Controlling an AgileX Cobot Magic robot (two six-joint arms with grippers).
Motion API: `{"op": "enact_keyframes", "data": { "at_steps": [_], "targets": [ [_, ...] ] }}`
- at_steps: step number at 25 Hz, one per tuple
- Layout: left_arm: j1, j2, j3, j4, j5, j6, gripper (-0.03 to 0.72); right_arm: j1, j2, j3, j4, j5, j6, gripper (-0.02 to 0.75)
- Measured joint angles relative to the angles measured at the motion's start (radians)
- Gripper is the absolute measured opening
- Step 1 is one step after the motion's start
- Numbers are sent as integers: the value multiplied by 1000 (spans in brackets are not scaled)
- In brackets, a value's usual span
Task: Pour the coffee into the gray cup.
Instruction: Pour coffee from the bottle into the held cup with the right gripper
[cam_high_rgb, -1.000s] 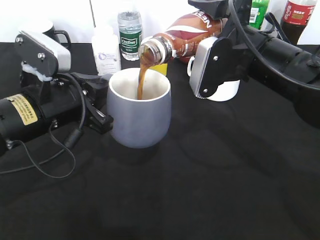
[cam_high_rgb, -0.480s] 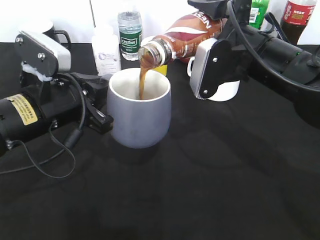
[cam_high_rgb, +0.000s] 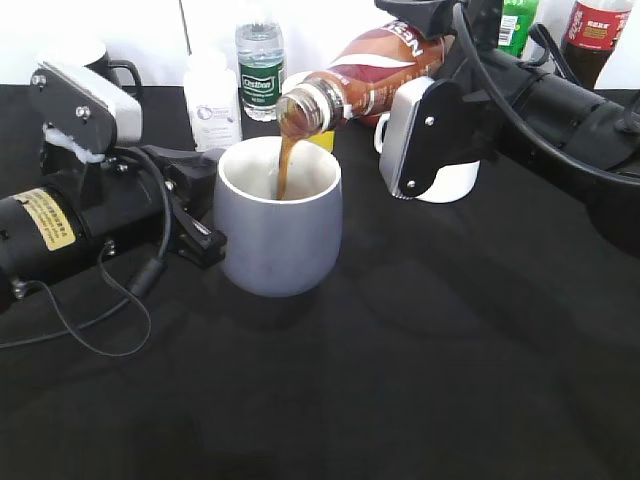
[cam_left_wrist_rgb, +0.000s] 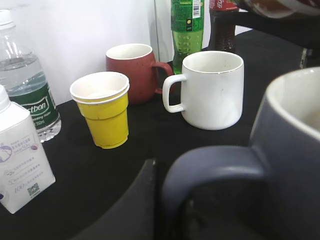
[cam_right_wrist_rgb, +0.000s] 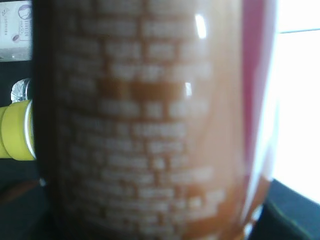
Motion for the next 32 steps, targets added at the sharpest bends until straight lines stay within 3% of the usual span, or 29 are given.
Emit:
{"op": "enact_keyframes", "data": {
  "at_steps": [32],
  "targets": [
    [0, 0, 0, 1, 4, 4, 52, 0, 28, 0, 7, -61, -41, 533]
  ]
}}
